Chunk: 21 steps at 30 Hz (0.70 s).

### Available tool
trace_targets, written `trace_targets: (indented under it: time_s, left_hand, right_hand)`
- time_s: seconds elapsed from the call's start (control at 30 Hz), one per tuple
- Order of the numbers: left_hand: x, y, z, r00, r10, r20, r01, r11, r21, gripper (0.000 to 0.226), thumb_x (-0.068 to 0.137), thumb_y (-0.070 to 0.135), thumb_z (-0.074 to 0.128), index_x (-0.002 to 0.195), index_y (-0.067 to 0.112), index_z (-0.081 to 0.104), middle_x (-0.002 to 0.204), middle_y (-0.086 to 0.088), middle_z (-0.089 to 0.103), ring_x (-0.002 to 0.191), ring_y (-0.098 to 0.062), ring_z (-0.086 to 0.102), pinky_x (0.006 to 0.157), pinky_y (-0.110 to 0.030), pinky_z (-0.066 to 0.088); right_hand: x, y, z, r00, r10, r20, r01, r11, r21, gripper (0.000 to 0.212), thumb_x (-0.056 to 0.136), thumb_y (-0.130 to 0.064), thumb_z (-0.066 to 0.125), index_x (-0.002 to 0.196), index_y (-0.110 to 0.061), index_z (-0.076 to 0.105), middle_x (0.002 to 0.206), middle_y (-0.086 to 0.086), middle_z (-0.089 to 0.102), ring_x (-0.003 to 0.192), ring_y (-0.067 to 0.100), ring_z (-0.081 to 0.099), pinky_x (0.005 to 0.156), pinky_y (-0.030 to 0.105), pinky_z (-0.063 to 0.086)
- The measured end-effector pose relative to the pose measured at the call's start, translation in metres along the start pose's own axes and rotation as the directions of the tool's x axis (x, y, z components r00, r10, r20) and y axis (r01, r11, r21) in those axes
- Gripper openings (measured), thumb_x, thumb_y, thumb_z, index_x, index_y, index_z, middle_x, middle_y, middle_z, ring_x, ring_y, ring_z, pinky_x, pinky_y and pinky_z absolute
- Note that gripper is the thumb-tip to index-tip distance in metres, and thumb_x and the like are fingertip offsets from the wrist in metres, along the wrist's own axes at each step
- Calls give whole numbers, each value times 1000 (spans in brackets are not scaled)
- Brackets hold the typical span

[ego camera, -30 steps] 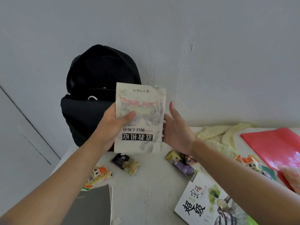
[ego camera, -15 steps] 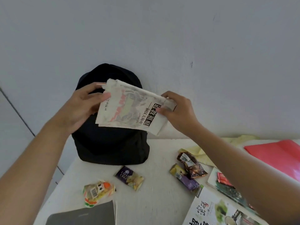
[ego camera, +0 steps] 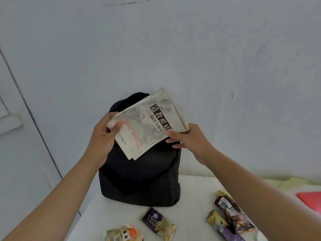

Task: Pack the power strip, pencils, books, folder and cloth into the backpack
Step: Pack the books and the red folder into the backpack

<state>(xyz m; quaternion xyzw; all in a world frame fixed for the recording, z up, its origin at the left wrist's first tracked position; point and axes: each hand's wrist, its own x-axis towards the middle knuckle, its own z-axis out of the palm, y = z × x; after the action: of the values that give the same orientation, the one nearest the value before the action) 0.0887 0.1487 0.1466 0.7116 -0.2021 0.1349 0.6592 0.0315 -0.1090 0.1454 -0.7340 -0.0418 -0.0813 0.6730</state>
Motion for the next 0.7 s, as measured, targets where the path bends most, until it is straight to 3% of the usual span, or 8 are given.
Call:
trace_targets:
  time_s: [0.1, 0.17, 0.27, 0.37, 0.47, 0.57, 0.63, 0.7]
  left_hand:
    - [27, -5, -4, 999, -35, -6, 34, 991, -129, 15, 106, 18, 53, 116, 27, 61, 115, 0, 69, 105, -19, 66, 84, -41, 56]
    - [49, -8, -7, 997, -56, 58, 62, 992, -112, 16, 106, 24, 52, 122, 29, 55, 121, -1, 68, 108, -18, 68, 88, -40, 57]
    - [78, -20, -17, 971, -209, 118, 197, 974, 110, 43, 94, 49, 61, 127, 26, 44, 118, -4, 72, 110, -19, 71, 96, -40, 57]
    - [93, -38, -29, 929, -337, 156, 254, 883, 394, 58, 81, 65, 62, 112, 16, 62, 105, 3, 77, 109, -14, 70, 103, -39, 53]
    - [92, -56, -29, 916, -252, 312, 11, 794, 608, 51, 83, 68, 59, 117, 30, 66, 122, 15, 70, 120, -3, 61, 112, -35, 44]
    - [85, -66, -8, 819, -241, 520, -289, 611, 737, 67, 92, 70, 48, 152, 43, 34, 153, 14, 46, 140, -9, 42, 122, -42, 21]
    - [86, -74, 3, 773, -353, 528, -349, 459, 817, 69, 94, 73, 37, 157, 49, 20, 164, 12, 29, 148, -16, 29, 121, -48, 9]
    - [92, -77, 6, 760, -410, 505, -368, 368, 854, 69, 92, 79, 28, 156, 56, 16, 165, 13, 24, 150, -20, 21, 118, -53, 9]
  right_hand:
    - [27, -10, 19, 997, -56, -50, 61, 993, 104, 27, 98, -25, 64, 123, -15, 65, 107, 1, 76, 91, 22, 75, 79, 40, 62]
    - [48, -22, 30, 980, -106, -167, 125, 987, 104, 22, 100, -23, 60, 122, -17, 62, 107, 4, 75, 87, 24, 75, 75, 36, 63]
    - [75, -26, 37, 900, -245, -360, 257, 966, -15, 13, 101, -21, 59, 109, -26, 66, 102, -2, 74, 87, 22, 74, 71, 30, 62]
    - [93, -16, 31, 809, -434, -396, 350, 897, -268, 25, 101, -24, 58, 96, -45, 70, 90, -17, 73, 85, 19, 71, 76, 40, 61]
    - [104, 2, 24, 727, -610, -314, 351, 724, -594, 25, 99, -18, 60, 114, -33, 73, 82, -10, 72, 64, 11, 61, 64, 33, 56]
    - [103, 19, 25, 669, -733, -121, 355, 458, -815, 32, 91, -5, 59, 112, -24, 74, 75, -2, 68, 60, 16, 56, 55, 36, 51]
    - [105, 26, 24, 674, -736, -64, 347, 392, -852, 37, 87, -6, 51, 113, -22, 72, 79, -1, 67, 63, 21, 59, 53, 38, 51]
    - [108, 26, 21, 675, -735, -61, 318, 365, -875, 38, 86, -8, 45, 113, -18, 70, 82, 0, 65, 67, 23, 57, 51, 37, 49]
